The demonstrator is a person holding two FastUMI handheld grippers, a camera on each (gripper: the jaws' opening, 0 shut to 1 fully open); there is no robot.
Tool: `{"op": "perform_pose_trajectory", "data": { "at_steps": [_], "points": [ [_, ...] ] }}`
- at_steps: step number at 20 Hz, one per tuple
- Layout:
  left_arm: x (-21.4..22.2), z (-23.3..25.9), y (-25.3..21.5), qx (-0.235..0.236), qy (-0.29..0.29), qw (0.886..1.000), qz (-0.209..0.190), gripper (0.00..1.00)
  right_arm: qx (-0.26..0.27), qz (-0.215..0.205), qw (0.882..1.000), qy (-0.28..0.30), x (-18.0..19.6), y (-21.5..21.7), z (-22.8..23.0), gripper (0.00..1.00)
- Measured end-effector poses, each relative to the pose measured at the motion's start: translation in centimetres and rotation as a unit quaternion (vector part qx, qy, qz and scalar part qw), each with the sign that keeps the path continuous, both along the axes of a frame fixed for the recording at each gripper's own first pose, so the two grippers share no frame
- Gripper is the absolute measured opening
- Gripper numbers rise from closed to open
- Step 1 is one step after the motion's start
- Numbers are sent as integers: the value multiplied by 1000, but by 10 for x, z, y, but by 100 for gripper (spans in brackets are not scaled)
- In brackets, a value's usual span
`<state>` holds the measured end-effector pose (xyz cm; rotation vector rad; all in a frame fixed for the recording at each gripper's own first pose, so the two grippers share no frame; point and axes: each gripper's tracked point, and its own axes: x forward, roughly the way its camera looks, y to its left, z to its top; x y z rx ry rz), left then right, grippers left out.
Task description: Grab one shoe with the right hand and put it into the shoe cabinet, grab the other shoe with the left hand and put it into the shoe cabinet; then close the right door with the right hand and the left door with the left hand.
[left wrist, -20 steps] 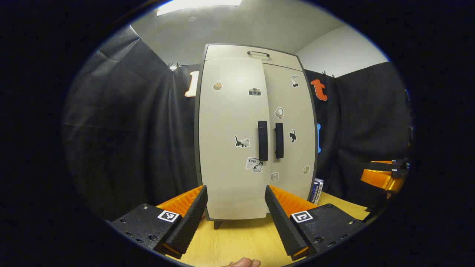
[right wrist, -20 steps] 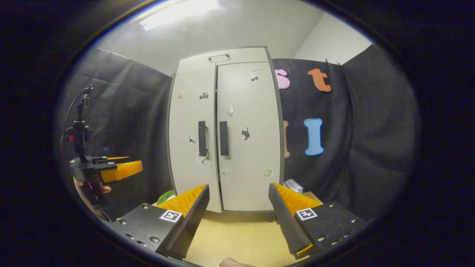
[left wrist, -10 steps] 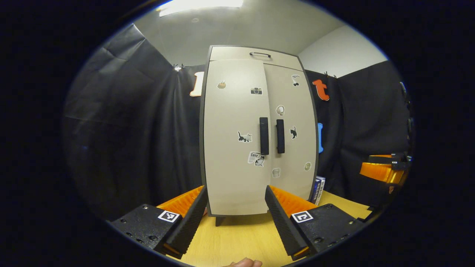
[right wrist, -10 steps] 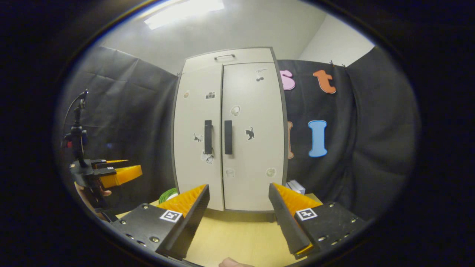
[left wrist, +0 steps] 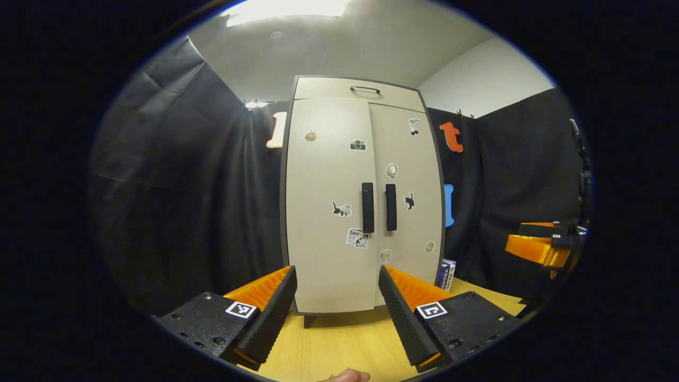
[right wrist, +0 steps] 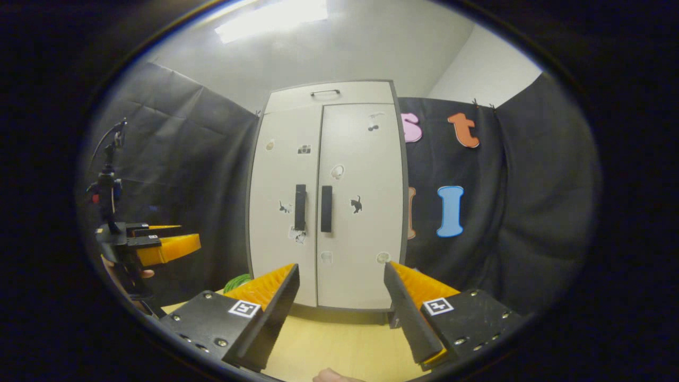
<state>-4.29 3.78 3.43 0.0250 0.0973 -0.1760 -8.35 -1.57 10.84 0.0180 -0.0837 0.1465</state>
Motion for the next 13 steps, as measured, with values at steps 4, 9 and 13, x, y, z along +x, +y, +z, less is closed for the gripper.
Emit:
{"op": "perform_pose_trajectory", "data": {
  "at_steps": [4, 9, 13],
  "points": [
    [-3, 1, -14, -17, -3, 1000, -9, 94, -1, 4, 1000, -11, -15, -8, 3, 95],
    [-2, -5, -30, -14, 6, 1000, -4, 94, 2, -32, 999, -13, -21, -42, -1, 94],
    [1, 1, -46, -28, -15, 999, -2, 94, 17, -24, 999, -12, -28, -60, -11, 96]
  ]
}}
